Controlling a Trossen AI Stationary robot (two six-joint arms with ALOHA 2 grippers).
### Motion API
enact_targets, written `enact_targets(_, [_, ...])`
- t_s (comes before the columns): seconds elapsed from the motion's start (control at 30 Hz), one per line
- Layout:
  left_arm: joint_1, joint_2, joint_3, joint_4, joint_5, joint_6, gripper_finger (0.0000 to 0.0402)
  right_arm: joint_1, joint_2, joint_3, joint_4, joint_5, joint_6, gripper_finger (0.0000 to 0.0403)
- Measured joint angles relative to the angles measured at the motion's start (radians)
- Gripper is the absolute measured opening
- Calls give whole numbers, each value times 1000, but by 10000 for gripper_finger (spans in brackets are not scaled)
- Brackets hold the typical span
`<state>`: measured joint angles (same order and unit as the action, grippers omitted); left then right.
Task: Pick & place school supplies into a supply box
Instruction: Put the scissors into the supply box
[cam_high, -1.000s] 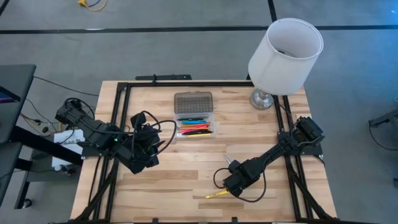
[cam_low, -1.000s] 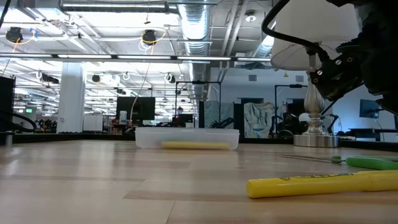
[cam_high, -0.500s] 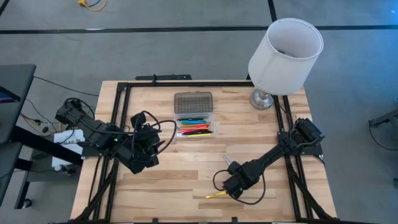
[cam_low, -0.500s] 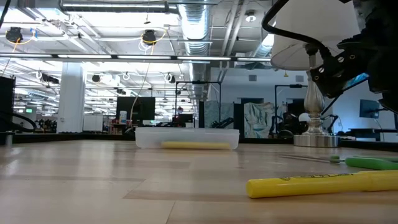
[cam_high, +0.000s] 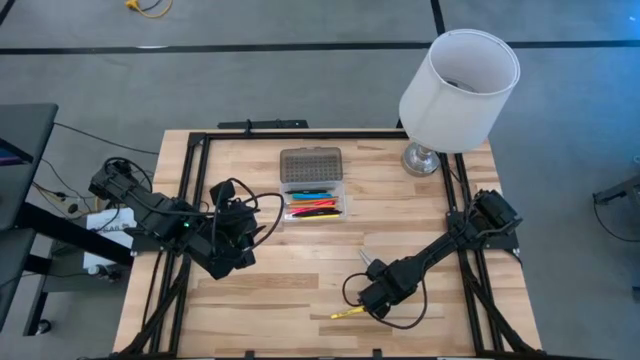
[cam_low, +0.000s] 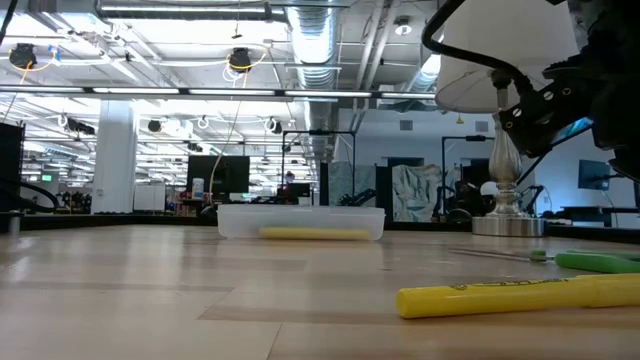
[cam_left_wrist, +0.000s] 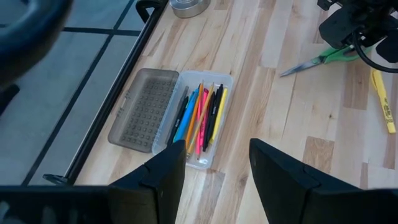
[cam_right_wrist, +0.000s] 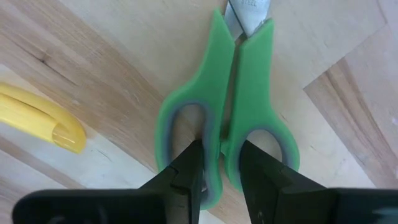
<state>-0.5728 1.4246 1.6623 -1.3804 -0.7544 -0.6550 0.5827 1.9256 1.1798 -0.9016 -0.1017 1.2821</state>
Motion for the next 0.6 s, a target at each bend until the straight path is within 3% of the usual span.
enact_targets(0.6, [0,0,0,0,-21,16,174,5,-56,2,-31,31,-28,77])
